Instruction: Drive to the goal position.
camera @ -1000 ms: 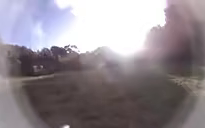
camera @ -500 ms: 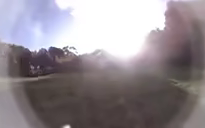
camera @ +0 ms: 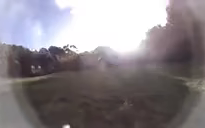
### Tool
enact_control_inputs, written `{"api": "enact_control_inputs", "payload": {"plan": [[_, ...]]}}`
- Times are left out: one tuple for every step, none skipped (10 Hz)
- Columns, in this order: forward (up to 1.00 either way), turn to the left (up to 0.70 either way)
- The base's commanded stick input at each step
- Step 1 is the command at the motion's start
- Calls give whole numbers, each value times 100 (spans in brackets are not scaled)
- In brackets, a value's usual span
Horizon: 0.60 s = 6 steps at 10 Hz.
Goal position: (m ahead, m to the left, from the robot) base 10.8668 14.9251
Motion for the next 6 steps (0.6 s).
{"api": "enact_control_inputs", "payload": {"plan": [[70, 0], [70, 1], [70, 1], [70, 1], [70, 0], [70, 1]]}}
